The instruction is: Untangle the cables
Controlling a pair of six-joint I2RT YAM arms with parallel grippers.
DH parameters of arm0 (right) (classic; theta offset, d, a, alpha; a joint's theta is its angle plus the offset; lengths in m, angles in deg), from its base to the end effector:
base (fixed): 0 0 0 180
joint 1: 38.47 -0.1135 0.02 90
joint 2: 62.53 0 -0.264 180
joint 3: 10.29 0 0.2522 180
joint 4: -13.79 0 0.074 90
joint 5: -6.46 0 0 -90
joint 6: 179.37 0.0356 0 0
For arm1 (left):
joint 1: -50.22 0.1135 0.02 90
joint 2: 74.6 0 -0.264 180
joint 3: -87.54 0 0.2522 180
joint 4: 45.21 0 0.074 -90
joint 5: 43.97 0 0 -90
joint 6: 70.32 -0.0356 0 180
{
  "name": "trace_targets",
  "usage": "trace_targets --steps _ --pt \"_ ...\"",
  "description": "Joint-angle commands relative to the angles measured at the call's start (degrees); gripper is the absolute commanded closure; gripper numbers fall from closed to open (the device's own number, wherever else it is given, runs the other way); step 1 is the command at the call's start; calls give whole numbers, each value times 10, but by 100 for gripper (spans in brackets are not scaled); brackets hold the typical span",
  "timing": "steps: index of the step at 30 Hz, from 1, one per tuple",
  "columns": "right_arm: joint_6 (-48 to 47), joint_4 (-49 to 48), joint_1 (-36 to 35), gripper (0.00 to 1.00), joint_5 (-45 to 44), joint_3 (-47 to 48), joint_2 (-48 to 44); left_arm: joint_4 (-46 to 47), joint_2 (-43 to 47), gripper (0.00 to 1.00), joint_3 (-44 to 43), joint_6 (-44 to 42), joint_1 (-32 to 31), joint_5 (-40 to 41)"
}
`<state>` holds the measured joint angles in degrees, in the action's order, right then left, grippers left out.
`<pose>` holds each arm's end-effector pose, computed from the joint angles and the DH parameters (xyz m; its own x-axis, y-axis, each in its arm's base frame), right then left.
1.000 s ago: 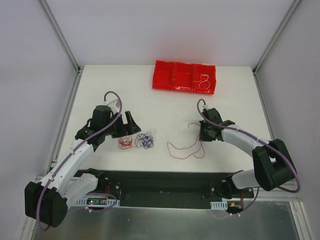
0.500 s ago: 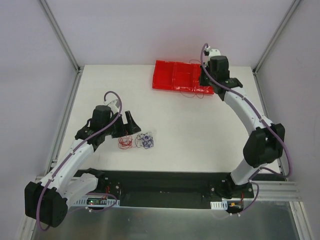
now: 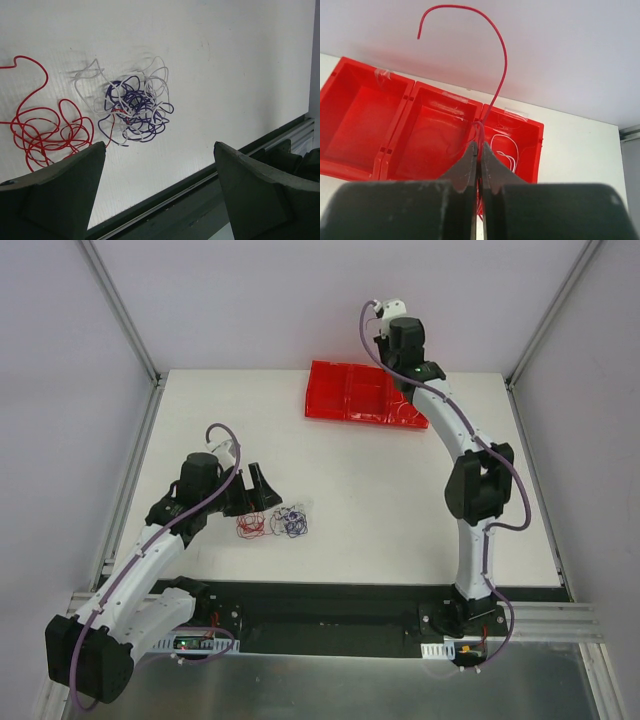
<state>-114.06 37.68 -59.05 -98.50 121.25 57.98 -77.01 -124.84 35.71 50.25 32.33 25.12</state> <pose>0.4781 0.1697 0.3651 -0.1459 -0.4858 -0.8618 -0.1815 0.8695 -0.4594 0.1826 -0.0723 0.2695 -0.7075 -0.2709 -0.6527 0.2563 0.7624 -0.5941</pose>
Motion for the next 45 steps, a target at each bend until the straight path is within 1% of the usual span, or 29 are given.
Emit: trace_targets --steps 1,4,6,11,13,16,17,18,20,24,27,29,31,32,33,34,36,38,40,42,45 --pt "-56 -41 -13 100 -29 10 18 -9 4 11 -4 -11 4 -4" --pt "-62 -61 -18 100 -10 4 44 -10 -2 11 -8 -15 4 -5" --pt "-44 -69 -22 100 -9 12 72 -10 -5 11 -10 -16 4 -5" --pt "69 -19 -12 100 33 97 159 -10 1 11 -7 -11 5 -4" --pt "131 -6 1 100 86 123 184 -10 3 11 -5 -9 4 -5" --pt "219 -25 21 100 143 117 209 -11 6 11 -3 -9 4 -6" --pt "243 -33 28 100 182 112 213 -12 8 11 -3 -9 5 -7" --pt "267 -41 33 100 200 102 216 -14 8 11 -3 -9 4 -9" --pt "293 -44 41 100 216 85 214 -15 12 11 -3 -8 5 -9" --pt "296 -42 48 100 209 35 190 -16 16 11 2 -7 4 -8" --pt "280 -5 52 100 196 31 183 -16 13 11 2 -7 4 -11" --pt "265 4 50 100 204 19 170 -16 12 11 2 -7 4 -12" --pt "250 -34 44 100 208 -35 142 -16 9 11 2 -8 4 -10" --pt "229 -55 41 100 202 -61 126 -16 8 11 1 -8 4 -9" --pt "221 -50 38 100 183 -71 120 -16 7 11 0 -8 4 -11" --pt "217 -28 38 100 173 -61 123 -16 6 11 0 -9 4 -11" --pt "209 18 39 100 153 -10 140 -16 7 11 -1 -9 4 -12" --pt "201 44 37 100 134 25 160 -16 10 11 0 -8 4 -12" --pt "197 59 36 85 135 49 180 -16 11 11 1 -8 4 -10" --pt "193 77 34 73 131 74 193 -16 11 11 2 -7 4 -7" --pt "187 89 29 65 121 87 186 -28 15 10 -2 -6 4 6"
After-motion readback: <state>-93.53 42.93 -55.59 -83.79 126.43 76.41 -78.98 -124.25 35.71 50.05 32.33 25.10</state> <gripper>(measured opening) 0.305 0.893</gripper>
